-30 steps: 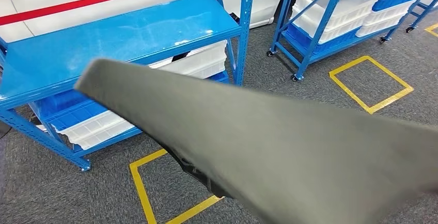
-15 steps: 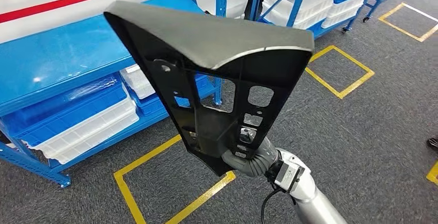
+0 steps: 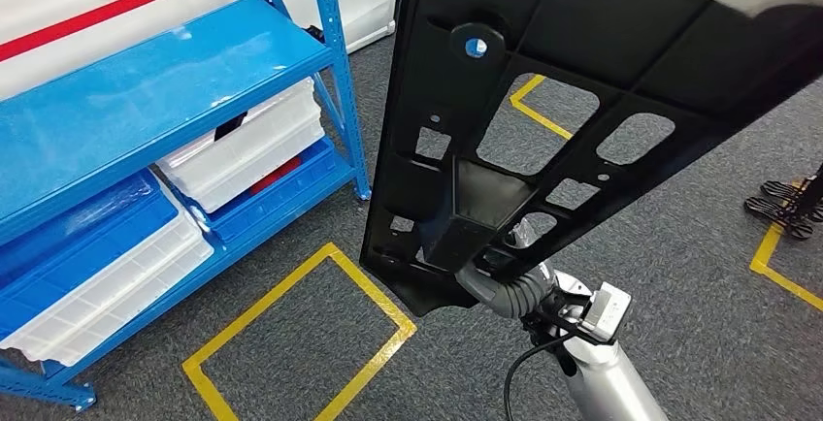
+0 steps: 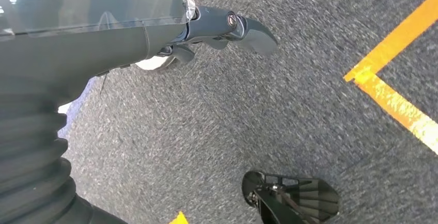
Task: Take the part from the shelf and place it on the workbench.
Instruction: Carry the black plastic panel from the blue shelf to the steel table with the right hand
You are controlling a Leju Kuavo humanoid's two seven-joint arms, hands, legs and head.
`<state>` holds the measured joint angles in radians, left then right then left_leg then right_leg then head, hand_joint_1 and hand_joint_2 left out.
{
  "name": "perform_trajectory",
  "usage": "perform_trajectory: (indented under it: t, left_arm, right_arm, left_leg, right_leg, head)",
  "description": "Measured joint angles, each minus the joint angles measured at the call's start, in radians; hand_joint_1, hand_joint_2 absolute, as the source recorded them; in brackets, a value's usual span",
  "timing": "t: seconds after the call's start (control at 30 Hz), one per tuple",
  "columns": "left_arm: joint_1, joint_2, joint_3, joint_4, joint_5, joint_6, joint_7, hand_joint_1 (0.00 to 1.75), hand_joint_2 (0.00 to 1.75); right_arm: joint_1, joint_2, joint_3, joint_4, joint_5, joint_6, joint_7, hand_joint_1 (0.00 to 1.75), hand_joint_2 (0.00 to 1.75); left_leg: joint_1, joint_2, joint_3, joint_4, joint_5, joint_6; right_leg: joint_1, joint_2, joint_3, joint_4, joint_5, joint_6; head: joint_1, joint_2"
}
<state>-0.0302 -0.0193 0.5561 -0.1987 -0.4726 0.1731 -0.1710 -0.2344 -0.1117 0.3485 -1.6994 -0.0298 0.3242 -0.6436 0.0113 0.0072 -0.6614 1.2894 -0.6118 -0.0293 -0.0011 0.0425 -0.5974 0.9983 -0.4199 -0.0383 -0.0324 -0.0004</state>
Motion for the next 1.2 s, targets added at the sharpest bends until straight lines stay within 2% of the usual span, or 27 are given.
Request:
perform_trajectory:
  t: [0.03,0.07,0.13,0.2,0.27,0.3,0.33,0.4,0.43,0.47,0.5,0.53,0.57,0.6,0.67,0.7,0.77,0.8,0.87,0.9,0.93,0.97,1.0,1.03,1.07,1.13,1.2]
  left_arm:
    - [0.002,0.0,0.001,0.0,0.001,0.0,-0.002,0.0,1.75]
    - [0.002,-0.001,0.003,0.0,0.002,0.0,-0.003,0.0,1.75]
    - [0.003,-0.002,0.01,0.0,0.004,0.002,-0.005,0.0,1.75]
    - [0.003,-0.002,0.017,0.0,0.007,0.006,-0.006,0.0,1.75]
    - [0.0,-0.003,0.022,0.0,0.011,0.01,-0.006,0.0,1.75]
    - [-0.002,-0.004,0.025,0.0,0.012,0.01,-0.006,0.0,1.75]
    - [-0.002,-0.005,0.027,0.0,0.012,0.01,-0.006,0.0,1.75]
    - [-0.001,-0.005,0.033,0.0,0.011,0.011,-0.006,0.0,1.75]
    - [0.001,-0.005,0.037,0.0,0.011,0.011,-0.007,0.0,1.75]
    - [0.002,-0.005,0.04,0.0,0.01,0.012,-0.009,0.0,1.75]
    - [0.002,-0.004,0.042,0.0,0.009,0.013,-0.011,0.0,1.75]
    - [0.002,-0.004,0.043,0.0,0.009,0.012,-0.013,0.0,1.75]
    - [0.001,-0.004,0.043,0.0,0.008,0.01,-0.015,0.0,1.75]
    - [0.0,-0.003,0.043,0.0,0.007,0.008,-0.017,0.0,1.75]
    - [-0.002,-0.002,0.046,-0.001,0.006,0.004,-0.018,0.0,1.75]
    - [-0.004,0.0,0.047,-0.002,0.006,0.003,-0.018,0.0,1.75]
    - [-0.008,0.0,0.052,-0.003,0.008,0.005,-0.017,0.0,1.75]
    - [-0.01,0.0,0.054,-0.004,0.009,0.007,-0.017,0.0,1.75]
    - [-0.011,-0.001,0.063,-0.006,0.013,0.012,-0.017,0.0,1.75]
    - [-0.009,-0.001,0.068,-0.006,0.016,0.016,-0.019,0.0,1.75]
    - [-0.007,-0.001,0.073,-0.006,0.018,0.02,-0.02,0.0,1.75]
    - [-0.004,-0.001,0.077,-0.006,0.019,0.024,-0.022,0.0,1.75]
    - [-0.002,0.0,0.082,-0.006,0.017,0.027,-0.023,0.0,1.75]
    - [0.0,0.0,0.085,-0.006,0.013,0.028,-0.024,0.0,1.75]
    - [0.0,0.001,0.088,-0.006,0.008,0.028,-0.024,0.0,1.75]
    - [0.0,0.006,0.091,-0.006,-0.005,0.025,-0.024,0.0,1.75]
    - [0.0,0.014,0.092,-0.007,-0.013,0.021,-0.023,0.0,1.75]
  right_arm:
    - [0.007,0.0,-0.004,-0.012,-0.003,0.004,-0.001,1.69,1.75]
    - [0.014,0.0,-0.008,-0.025,-0.004,0.008,-0.003,1.69,1.75]
    - [0.024,0.0,-0.015,-0.052,-0.006,0.015,-0.005,1.69,1.75]
    - [0.034,0.0,-0.019,-0.078,-0.006,0.023,-0.007,1.69,1.75]
    - [0.05,-0.001,-0.023,-0.105,-0.006,0.031,-0.008,1.69,1.75]
    - [0.057,-0.002,-0.025,-0.118,-0.007,0.034,-0.009,1.69,1.75]
    - [0.061,-0.003,-0.028,-0.13,-0.008,0.038,-0.01,1.69,1.75]
    - [0.066,-0.006,-0.033,-0.148,-0.015,0.045,-0.014,1.69,1.75]
    - [0.068,-0.007,-0.035,-0.153,-0.019,0.048,-0.016,1.69,1.75]
    - [0.072,-0.008,-0.038,-0.156,-0.022,0.05,-0.017,1.69,1.75]
    - [0.075,-0.008,-0.04,-0.158,-0.023,0.051,-0.017,1.69,1.75]
    - [0.078,-0.008,-0.043,-0.161,-0.023,0.051,-0.017,1.69,1.75]
    - [0.08,-0.009,-0.045,-0.164,-0.021,0.05,-0.016,1.69,1.75]
    - [0.081,-0.009,-0.046,-0.169,-0.019,0.049,-0.015,1.69,1.75]
    - [0.081,-0.009,-0.047,-0.179,-0.014,0.047,-0.009,1.69,1.75]
    - [0.081,-0.009,-0.047,-0.183,-0.012,0.047,-0.007,1.69,1.75]
    - [0.082,-0.009,-0.048,-0.188,-0.009,0.05,-0.004,1.69,1.75]
    - [0.083,-0.009,-0.048,-0.189,-0.008,0.052,-0.004,1.69,1.75]
    - [0.083,-0.007,-0.048,-0.19,-0.006,0.058,-0.005,1.69,1.75]
    - [0.084,-0.006,-0.047,-0.189,-0.006,0.061,-0.007,1.69,1.75]
    - [0.086,-0.005,-0.047,-0.188,-0.005,0.064,-0.01,1.69,1.75]
    - [0.09,-0.004,-0.047,-0.186,-0.004,0.066,-0.015,1.69,1.75]
    - [0.094,-0.004,-0.048,-0.185,-0.003,0.066,-0.02,1.69,1.75]
    - [0.098,-0.004,-0.048,-0.183,-0.002,0.066,-0.024,1.69,1.75]
    - [0.102,-0.004,-0.05,-0.182,0.0,0.062,-0.027,1.69,1.75]
    - [0.11,-0.004,-0.057,-0.184,0.006,0.05,-0.034,1.69,1.75]
    - [0.121,-0.004,-0.065,-0.187,0.013,0.037,-0.041,1.69,1.75]
  left_leg:
    - [0.0,-0.002,0.009,-0.027,0.028,0.001]
    - [0.001,-0.01,0.034,-0.09,0.069,0.002]
    - [0.004,-0.051,0.091,-0.224,0.129,0.008]
    - [0.004,-0.075,0.115,-0.28,0.142,0.016]
    - [0.003,-0.057,0.118,-0.287,0.144,0.027]
    - [0.004,-0.046,0.12,-0.291,0.148,0.033]
    - [0.006,-0.034,0.122,-0.296,0.151,0.041]
    - [0.006,-0.009,0.123,-0.301,0.152,0.05]
    - [0.005,0.004,0.122,-0.301,0.151,0.053]
    - [0.004,0.017,0.122,-0.3,0.151,0.052]
    - [0.004,0.029,0.122,-0.3,0.15,0.051]
    - [0.004,0.041,0.123,-0.3,0.148,0.049]
    - [0.004,0.052,0.125,-0.3,0.146,0.046]
    - [0.004,0.062,0.129,-0.3,0.144,0.042]
    - [-0.001,0.079,0.135,-0.298,0.137,0.031]
    - [-0.003,0.087,0.138,-0.298,0.134,0.024]
    - [-0.004,0.105,0.144,-0.3,0.13,0.011]
    - [-0.001,0.102,0.146,-0.296,0.125,0.004]
    - [0.005,0.059,0.126,-0.24,0.085,-0.003]
    - [0.007,0.029,0.099,-0.179,0.051,-0.005]
    - [0.007,0.01,0.065,-0.107,0.016,-0.005]
    - [0.007,0.002,0.032,-0.041,-0.008,-0.005]
    - [0.007,0.0,0.009,-0.002,-0.014,-0.005]
    - [0.007,-0.002,0.006,-0.006,0.003,-0.003]
    - [0.007,-0.005,0.02,-0.048,0.038,0.001]
    - [0.007,-0.04,0.075,-0.187,0.116,0.01]
    - [0.006,-0.073,0.108,-0.27,0.143,0.016]
  right_leg:
    - [0.0,0.013,0.001,0.001,0.0,0.001]
    - [0.0,0.025,0.002,0.004,-0.001,0.002]
    - [0.0,0.049,-0.001,0.011,-0.003,0.008]
    - [-0.001,0.07,-0.009,0.015,-0.002,0.019]
    - [-0.003,0.086,-0.014,0.015,0.002,0.032]
    - [-0.002,0.075,-0.018,0.02,-0.002,0.038]
    - [-0.001,0.051,-0.029,0.043,-0.018,0.043]
    - [-0.002,-0.009,-0.08,0.15,-0.078,0.054]
    - [-0.006,-0.025,-0.115,0.22,-0.11,0.059]
    - [-0.01,-0.032,-0.142,0.277,-0.13,0.064]
    - [-0.013,-0.036,-0.154,0.301,-0.131,0.067]
    - [-0.017,-0.04,-0.144,0.284,-0.114,0.069]
    - [-0.019,-0.049,-0.113,0.228,-0.084,0.07]
    - [-0.02,-0.069,-0.07,0.152,-0.054,0.069]
    - [-0.014,-0.104,-0.008,0.041,-0.023,0.056]
    - [-0.01,-0.111,0.001,0.021,-0.023,0.049]
    - [-0.006,-0.091,-0.001,0.019,-0.024,0.034]
    - [-0.006,-0.08,0.0,0.017,-0.022,0.027]
    - [-0.01,-0.06,0.003,0.01,-0.018,0.013]
    - [-0.01,-0.05,0.003,0.009,-0.018,0.007]
    - [-0.008,-0.039,0.003,0.009,-0.018,0.003]
    - [-0.006,-0.026,0.003,0.01,-0.018,0.001]
    - [-0.003,-0.013,0.003,0.01,-0.018,0.0]
    - [-0.002,0.0,0.005,0.011,-0.019,-0.001]
    - [-0.001,0.014,0.006,0.013,-0.019,0.0]
    - [0.001,0.038,0.007,0.016,-0.021,0.003]
    - [0.0,0.058,0.001,0.02,-0.021,0.011]
  head:
    - [0.0,0.0]
    - [0.0,0.0]
    - [0.0,0.0]
    - [0.0,0.0]
    - [0.0,0.0]
    - [0.0,0.0]
    - [0.0,0.0]
    - [0.0,0.0]
    - [0.0,0.0]
    - [0.0,0.0]
    - [0.0,0.0]
    - [0.0,0.0]
    - [0.0,0.0]
    - [0.0,0.0]
    - [0.0,0.0]
    - [0.0,0.0]
    - [0.0,0.0]
    - [0.0,0.0]
    - [0.0,0.0]
    - [0.0,0.0]
    - [0.0,0.0]
    - [0.0,0.0]
    - [0.0,0.0]
    - [0.0,0.0]
    - [0.0,0.0]
    - [0.0,0.0]
    - [0.0,0.0]
